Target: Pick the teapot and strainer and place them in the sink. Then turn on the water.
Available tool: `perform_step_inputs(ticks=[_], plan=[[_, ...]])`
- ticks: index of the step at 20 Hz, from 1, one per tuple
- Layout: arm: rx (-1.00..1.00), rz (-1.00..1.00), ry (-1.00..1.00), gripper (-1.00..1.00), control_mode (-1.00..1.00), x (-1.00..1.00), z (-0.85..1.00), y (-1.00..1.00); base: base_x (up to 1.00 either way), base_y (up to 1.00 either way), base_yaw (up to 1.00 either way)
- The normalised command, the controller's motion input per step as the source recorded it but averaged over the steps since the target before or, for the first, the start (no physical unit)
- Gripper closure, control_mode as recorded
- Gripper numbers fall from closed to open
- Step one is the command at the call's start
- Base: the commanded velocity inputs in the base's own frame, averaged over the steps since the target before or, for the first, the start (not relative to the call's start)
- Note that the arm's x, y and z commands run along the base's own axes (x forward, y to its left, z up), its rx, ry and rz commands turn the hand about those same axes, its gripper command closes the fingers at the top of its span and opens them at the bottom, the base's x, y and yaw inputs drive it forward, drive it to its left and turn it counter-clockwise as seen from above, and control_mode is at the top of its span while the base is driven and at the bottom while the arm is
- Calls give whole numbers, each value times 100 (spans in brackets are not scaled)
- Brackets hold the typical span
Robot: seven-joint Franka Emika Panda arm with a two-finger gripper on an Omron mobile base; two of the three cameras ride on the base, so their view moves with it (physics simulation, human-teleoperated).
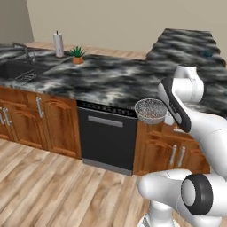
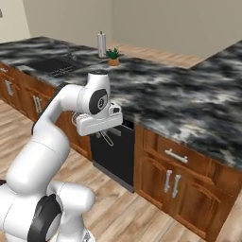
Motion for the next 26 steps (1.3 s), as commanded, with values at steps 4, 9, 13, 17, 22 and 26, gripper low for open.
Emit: perform_step_inputs(ticks=[4, 9, 13, 17, 22, 26], plan=[[0, 0, 0, 100, 100, 0, 0, 0, 23, 100, 0], [0, 0, 0, 100, 100, 0, 0, 0, 32, 100, 1], [0, 0, 0, 100, 100, 0, 0, 0, 25, 100, 0], [0, 0, 0, 100, 100, 0, 0, 0, 20, 100, 0], [0, 0, 0, 100, 100, 0, 0, 0, 17, 100, -5], [0, 0, 0, 100, 100, 0, 0, 0, 14, 100, -12]])
